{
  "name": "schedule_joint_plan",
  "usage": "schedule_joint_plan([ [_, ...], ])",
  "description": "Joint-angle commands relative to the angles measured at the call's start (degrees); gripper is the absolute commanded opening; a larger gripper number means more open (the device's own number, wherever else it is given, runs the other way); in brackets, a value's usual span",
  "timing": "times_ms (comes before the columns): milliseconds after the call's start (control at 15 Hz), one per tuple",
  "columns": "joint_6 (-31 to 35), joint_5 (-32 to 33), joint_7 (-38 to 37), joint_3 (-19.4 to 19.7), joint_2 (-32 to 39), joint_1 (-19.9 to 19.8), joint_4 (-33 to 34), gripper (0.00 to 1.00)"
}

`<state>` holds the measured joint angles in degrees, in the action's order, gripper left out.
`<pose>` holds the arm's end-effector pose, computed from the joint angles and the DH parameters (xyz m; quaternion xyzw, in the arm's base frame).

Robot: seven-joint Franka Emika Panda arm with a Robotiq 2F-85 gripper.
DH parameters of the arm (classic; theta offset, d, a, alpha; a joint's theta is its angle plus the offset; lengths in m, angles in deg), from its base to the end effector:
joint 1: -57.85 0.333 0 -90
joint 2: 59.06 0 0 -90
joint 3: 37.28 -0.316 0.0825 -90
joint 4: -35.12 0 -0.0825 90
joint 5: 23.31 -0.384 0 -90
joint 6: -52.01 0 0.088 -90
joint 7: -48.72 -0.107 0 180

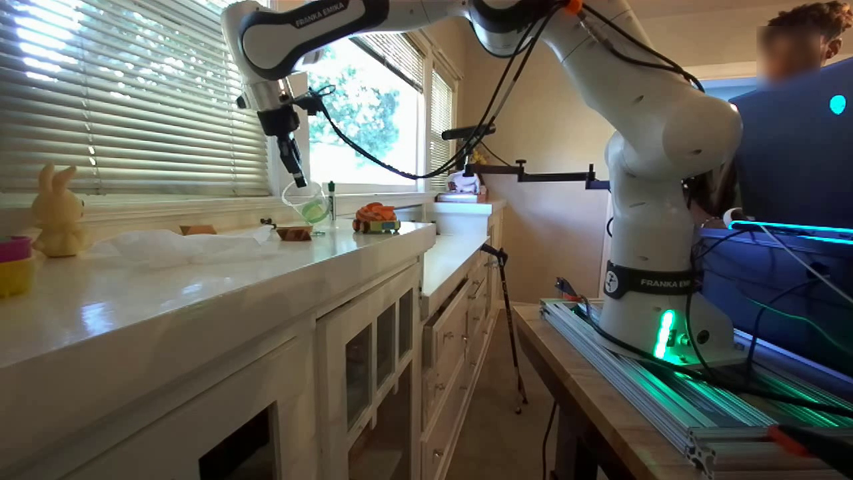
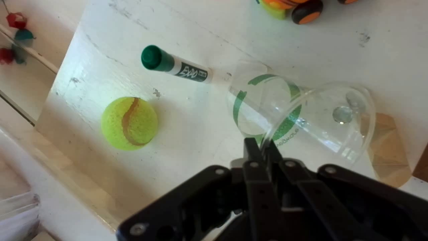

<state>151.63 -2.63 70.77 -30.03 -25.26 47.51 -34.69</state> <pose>0.6822 -0.2263 0.4370 0.9735 0.0829 -0.1010 0.1875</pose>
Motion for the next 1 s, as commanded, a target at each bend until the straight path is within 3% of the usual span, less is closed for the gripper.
schedule_joint_plan([
  [0, -1.1, 2.8, 1.0, 0.7, 1.8, 0.7, 3.0, 0.04],
  [933, -0.2, 1.7, -1.8, 0.8, 7.6, 0.8, 12.0, 0.04],
])
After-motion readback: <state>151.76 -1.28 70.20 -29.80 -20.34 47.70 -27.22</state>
